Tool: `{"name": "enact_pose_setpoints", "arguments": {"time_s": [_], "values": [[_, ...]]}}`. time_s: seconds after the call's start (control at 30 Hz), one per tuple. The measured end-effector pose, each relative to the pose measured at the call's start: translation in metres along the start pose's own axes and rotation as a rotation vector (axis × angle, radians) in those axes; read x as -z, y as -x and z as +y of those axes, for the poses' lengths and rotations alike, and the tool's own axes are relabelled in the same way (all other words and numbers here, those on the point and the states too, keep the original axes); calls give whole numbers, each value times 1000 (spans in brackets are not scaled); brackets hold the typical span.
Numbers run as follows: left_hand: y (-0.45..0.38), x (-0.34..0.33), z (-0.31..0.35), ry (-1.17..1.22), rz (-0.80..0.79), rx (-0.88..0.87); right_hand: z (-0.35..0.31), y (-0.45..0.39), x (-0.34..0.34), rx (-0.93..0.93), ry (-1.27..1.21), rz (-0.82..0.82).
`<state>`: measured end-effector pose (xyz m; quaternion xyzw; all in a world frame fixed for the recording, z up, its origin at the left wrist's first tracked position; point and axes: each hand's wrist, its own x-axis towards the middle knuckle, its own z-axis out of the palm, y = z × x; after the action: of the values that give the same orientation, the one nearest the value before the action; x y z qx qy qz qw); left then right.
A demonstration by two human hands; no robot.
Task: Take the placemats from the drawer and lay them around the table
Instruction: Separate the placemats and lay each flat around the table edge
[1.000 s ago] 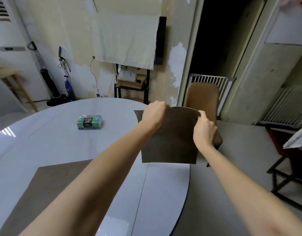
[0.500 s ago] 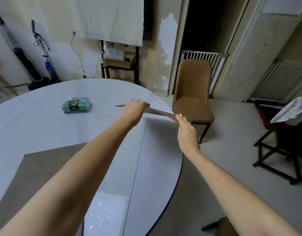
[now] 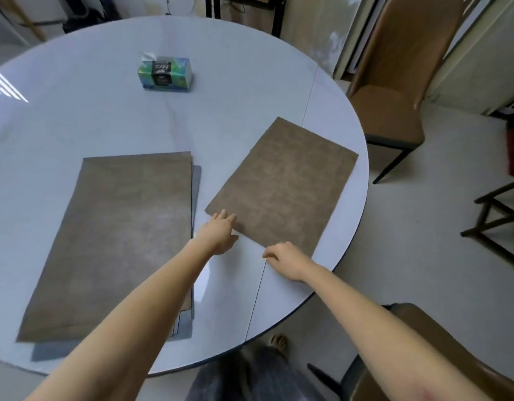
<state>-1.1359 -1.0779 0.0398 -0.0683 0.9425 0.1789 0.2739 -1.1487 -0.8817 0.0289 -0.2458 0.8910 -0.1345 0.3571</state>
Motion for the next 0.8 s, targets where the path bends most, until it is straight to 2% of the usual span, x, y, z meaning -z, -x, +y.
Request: {"name": "enact_pose_setpoints", "arguments": {"time_s": [0.13, 0.2, 0.3, 0.37, 0.47, 0.63, 0.8], "values": [[13, -4, 9, 647, 148, 185, 9, -10, 24, -15, 67, 129], [14, -7, 17, 930, 152, 324, 21, -17, 36, 8, 177, 111], [11, -23, 28, 1265, 144, 502, 49, -33, 58, 142, 488, 46], [6, -39, 37, 1347, 120, 625, 71, -45, 79, 232, 713, -5], [-6, -57, 60, 1353, 204, 756, 100, -62, 103, 365, 909, -136], [-34, -70, 111, 1271, 381, 931, 117, -80, 122, 535, 919, -276], [-33, -98, 158, 1282, 413, 1030, 135, -90, 129, 735, 937, -281]]}}
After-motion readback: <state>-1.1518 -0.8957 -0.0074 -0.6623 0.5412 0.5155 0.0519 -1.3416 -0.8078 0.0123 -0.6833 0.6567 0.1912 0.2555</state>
